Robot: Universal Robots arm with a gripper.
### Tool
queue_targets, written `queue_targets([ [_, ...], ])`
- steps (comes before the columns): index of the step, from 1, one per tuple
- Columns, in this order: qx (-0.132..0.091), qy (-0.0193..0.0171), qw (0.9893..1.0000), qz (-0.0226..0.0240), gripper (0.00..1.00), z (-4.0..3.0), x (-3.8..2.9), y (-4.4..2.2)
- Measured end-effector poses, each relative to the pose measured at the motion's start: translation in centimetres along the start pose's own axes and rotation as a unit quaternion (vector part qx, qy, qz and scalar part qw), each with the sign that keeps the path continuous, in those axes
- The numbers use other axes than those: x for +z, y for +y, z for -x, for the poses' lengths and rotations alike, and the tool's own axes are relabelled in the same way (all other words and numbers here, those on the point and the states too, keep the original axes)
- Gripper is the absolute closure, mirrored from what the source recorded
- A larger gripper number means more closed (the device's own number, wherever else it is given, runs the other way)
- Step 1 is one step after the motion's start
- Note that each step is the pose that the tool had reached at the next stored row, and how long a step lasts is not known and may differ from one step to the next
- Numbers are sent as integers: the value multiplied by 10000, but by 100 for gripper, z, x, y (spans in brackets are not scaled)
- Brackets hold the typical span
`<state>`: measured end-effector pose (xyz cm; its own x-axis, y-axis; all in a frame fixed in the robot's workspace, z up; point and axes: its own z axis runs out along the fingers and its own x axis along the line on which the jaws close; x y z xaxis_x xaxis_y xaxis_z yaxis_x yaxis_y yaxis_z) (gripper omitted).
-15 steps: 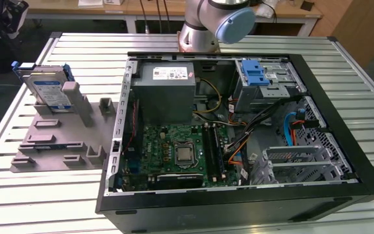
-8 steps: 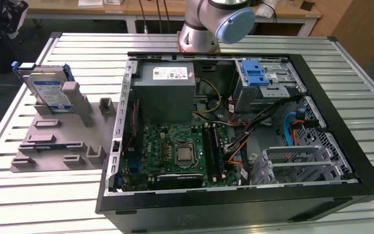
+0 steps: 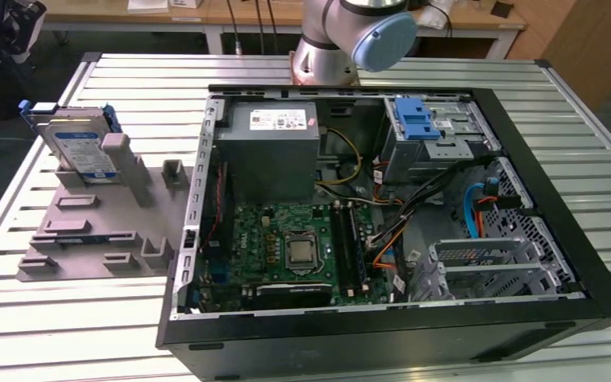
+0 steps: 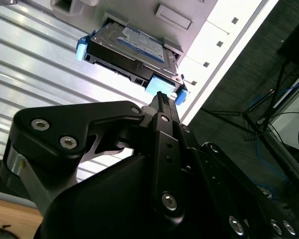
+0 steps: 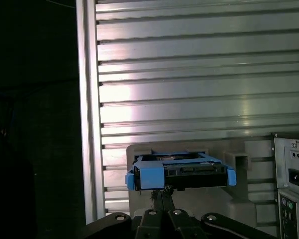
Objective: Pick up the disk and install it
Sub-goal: 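Pick up the disk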
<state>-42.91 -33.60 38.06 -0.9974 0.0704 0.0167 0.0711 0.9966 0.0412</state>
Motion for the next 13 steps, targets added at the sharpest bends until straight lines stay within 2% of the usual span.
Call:
queue_targets([
  [13, -211, 9, 9998, -3, 89, 0, 0, 0],
])
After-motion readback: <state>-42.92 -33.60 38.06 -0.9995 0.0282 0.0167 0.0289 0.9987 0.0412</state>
